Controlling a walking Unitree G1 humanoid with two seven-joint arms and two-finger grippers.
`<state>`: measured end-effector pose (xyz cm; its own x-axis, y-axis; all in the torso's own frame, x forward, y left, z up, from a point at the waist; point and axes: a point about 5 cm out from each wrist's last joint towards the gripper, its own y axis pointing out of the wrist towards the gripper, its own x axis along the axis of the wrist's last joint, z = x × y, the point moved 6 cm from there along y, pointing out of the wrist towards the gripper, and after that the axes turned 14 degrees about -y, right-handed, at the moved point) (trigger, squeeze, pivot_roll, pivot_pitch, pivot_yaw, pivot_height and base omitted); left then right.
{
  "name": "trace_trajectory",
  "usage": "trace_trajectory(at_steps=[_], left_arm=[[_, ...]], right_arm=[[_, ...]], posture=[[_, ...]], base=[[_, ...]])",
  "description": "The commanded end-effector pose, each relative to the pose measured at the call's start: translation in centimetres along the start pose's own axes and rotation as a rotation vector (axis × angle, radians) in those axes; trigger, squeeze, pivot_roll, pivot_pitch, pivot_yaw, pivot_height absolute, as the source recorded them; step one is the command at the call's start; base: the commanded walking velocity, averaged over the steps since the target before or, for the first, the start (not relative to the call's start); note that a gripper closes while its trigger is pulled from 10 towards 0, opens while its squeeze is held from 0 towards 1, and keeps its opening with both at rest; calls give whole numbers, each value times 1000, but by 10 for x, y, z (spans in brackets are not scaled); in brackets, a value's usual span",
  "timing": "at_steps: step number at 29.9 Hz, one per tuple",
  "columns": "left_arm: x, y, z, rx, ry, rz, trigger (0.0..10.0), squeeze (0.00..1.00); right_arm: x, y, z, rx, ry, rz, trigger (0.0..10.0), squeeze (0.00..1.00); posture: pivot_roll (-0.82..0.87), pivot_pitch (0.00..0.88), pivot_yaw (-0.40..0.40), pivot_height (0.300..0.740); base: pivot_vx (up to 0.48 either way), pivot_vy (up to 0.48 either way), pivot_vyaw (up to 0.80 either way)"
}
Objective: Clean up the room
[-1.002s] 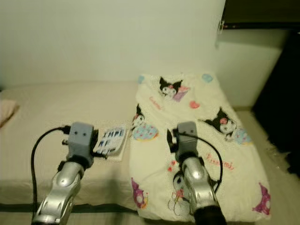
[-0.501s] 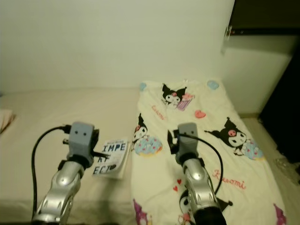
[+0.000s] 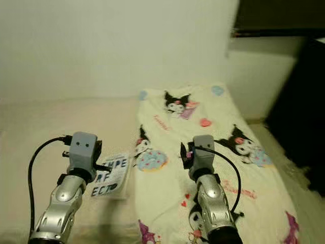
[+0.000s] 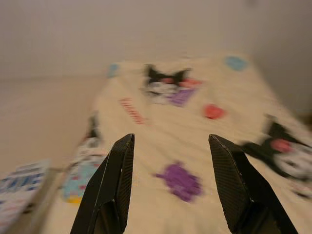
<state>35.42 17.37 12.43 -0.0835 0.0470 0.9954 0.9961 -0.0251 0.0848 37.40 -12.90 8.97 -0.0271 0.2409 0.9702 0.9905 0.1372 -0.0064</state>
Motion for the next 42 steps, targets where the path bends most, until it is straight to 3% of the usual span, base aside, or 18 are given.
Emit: trace_trajectory(at_steps=[1, 10, 22, 42], left_arm=[[-3, 0, -1, -12, 3, 5, 10000, 0], [-1, 2, 0, -19, 3, 4, 10000, 0], [0, 0, 1, -6, -1, -7, 10000, 0], [-1, -3, 8, 43, -30, -14, 10000, 0]], right_arm=[[-4, -3, -3, -15, 10, 16, 10000, 0], [-4, -3, -4, -21, 10, 15, 10000, 0], [1, -1, -5, -16, 7, 4, 10000, 0], [1, -1, -2, 7, -4, 0, 10000, 0]], posture=[[-47, 71, 30, 740], [-47, 74, 33, 740], [-47, 76, 34, 740], [-46, 74, 18, 740]], base=[[0, 0, -800], [0, 0, -770], [0, 0, 0], [0, 356, 0]])
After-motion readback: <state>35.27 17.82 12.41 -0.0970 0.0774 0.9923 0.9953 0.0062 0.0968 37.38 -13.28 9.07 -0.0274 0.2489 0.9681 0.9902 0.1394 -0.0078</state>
